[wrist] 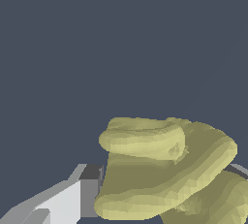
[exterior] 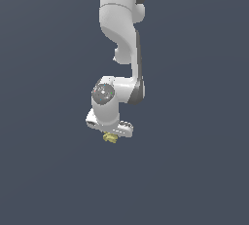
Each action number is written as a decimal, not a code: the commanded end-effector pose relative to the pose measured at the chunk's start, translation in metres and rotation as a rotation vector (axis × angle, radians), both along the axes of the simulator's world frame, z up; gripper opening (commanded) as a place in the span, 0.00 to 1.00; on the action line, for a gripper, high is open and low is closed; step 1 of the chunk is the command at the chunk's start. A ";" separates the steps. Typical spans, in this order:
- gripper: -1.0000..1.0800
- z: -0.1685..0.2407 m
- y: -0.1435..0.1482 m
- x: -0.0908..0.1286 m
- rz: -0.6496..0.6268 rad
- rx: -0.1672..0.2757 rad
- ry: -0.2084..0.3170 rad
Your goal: Pick up the object and move it to a goal position.
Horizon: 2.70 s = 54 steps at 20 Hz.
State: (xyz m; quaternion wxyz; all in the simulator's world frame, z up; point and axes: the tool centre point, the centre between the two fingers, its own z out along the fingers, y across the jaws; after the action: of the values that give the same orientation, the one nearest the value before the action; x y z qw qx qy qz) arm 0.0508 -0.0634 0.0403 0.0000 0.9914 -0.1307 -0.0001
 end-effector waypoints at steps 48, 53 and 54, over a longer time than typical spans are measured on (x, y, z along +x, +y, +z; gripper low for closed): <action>0.00 0.318 -0.045 -0.116 -0.001 0.001 0.000; 0.00 0.372 -0.053 -0.134 -0.001 0.001 0.000; 0.00 0.382 -0.054 -0.137 -0.001 0.001 0.000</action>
State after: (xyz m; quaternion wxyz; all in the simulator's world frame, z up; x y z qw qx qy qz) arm -0.0807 -0.1158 0.4070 -0.0005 0.9913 -0.1314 0.0006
